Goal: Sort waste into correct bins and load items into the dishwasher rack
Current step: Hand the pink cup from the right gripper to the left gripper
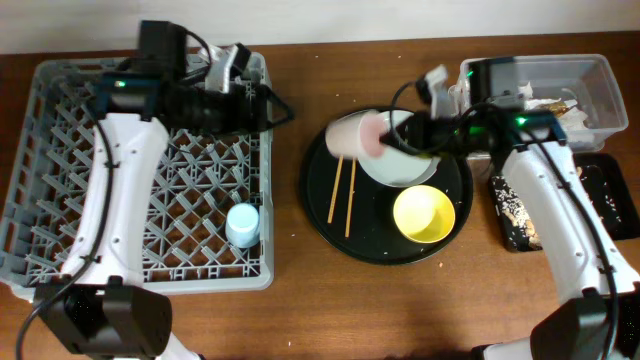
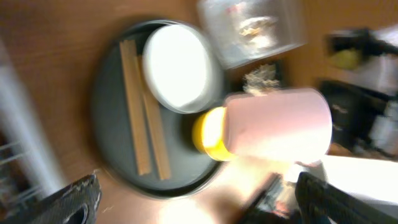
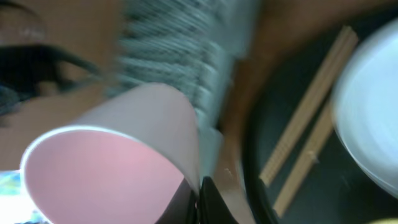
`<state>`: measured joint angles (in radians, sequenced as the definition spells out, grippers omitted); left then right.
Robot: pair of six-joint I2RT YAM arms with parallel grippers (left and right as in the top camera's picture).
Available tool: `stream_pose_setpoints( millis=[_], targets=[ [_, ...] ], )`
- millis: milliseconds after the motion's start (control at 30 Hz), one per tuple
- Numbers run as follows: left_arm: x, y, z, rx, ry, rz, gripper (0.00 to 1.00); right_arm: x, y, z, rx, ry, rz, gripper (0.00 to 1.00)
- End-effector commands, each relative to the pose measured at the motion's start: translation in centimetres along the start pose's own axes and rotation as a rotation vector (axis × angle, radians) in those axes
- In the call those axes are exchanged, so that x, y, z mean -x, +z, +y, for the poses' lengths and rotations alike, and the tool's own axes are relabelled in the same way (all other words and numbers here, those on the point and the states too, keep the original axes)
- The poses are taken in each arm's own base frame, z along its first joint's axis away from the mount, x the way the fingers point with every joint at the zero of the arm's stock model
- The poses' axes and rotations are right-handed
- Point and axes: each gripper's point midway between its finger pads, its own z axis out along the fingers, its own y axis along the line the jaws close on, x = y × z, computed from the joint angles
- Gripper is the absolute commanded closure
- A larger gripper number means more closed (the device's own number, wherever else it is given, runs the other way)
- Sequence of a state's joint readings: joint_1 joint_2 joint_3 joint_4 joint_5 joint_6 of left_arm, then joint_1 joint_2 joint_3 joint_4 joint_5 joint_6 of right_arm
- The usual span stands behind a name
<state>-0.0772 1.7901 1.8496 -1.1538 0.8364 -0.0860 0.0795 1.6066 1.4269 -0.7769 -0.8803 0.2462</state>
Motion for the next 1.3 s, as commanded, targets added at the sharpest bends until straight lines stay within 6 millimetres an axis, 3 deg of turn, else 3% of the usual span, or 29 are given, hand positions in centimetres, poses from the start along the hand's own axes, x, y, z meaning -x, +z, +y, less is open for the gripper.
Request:
stream_pose_setpoints(
  millis=[0,67,133,233,300,400,600,700,833,867,967,1000,1033,1100,1133,1200,1233,1267],
  targets=[
    [1.0,-4.5,-7.2,-0.51,0.124,-0.065,0.01,1.6,-2.2,7.1,0.37,-0.168,-0.03,0.96],
    [0.7,-6.4,-9.9,-0.703,0.22,-0.09,0.01,2.7,-1.8,9.3,0.419,-0.249,-0.063,0.96],
    [0.6,-6.2,-10.1,-0.707,0.225,-0.084,0.01,3.1,-1.2,11.6,0.461,-0.319,-0.08,0.96],
    [-0.1,-5.3,-11.3,-0.727,0.247,-0.054,0.01,3.2,-0.8,13.3,0.496,-0.377,-0.095,0.96],
    [-0.4,-3.9,-11.1,-0.668,0.268,-0.037,0.01,3.6,-1.2,14.0,0.515,-0.38,-0.106,0.96],
    [-0.4,-3.7,-11.0,-0.653,0.27,-0.035,0.01,3.7,-1.2,14.5,0.527,-0.402,-0.112,0.96],
    [-0.5,-4.2,-11.6,-0.7,0.269,-0.034,0.01,2.4,2.0,15.3,0.529,-0.403,-0.069,0.96],
    [-0.6,-4.4,-11.9,-0.722,0.269,-0.033,0.11,2.7,2.1,15.1,0.515,-0.403,-0.084,0.96],
    [-0.6,-4.4,-11.9,-0.722,0.269,-0.033,0.39,3.0,2.2,15.0,0.502,-0.399,-0.096,0.96],
    [-0.6,-4.4,-11.9,-0.722,0.269,-0.033,0.43,3.1,2.2,14.9,0.496,-0.398,-0.101,0.91],
    [-0.6,-4.4,-11.9,-0.722,0.269,-0.033,0.46,3.1,2.3,14.8,0.493,-0.394,-0.101,0.43],
    [-0.5,-4.4,-11.9,-0.721,0.269,-0.034,0.48,3.1,2.4,14.5,0.48,-0.376,-0.098,0.26],
    [-0.4,-4.5,-11.7,-0.718,0.273,-0.041,0.49,3.3,2.3,13.9,0.466,-0.354,-0.098,0.23],
    [0.5,-5.3,-10.2,-0.674,0.264,-0.079,0.49,4.0,1.8,10.9,0.38,-0.276,-0.109,0.15],
    [1.1,-5.4,-8.6,-0.605,0.252,-0.104,0.49,4.2,1.6,8.0,0.288,-0.209,-0.115,0.11],
    [2.4,-4.5,-3.0,-0.3,0.216,-0.138,0.5,3.3,1.1,2.0,0.065,-0.059,-0.096,0.01],
    [2.6,-3.7,1.1,-0.059,0.172,-0.126,0.5,2.3,1.1,-0.5,-0.056,0.002,-0.073,0.01],
    [2.2,-3.5,4.1,0.121,0.143,-0.102,0.5,1.5,1.0,-1.9,-0.133,0.028,-0.056,0.01]
  ],
)
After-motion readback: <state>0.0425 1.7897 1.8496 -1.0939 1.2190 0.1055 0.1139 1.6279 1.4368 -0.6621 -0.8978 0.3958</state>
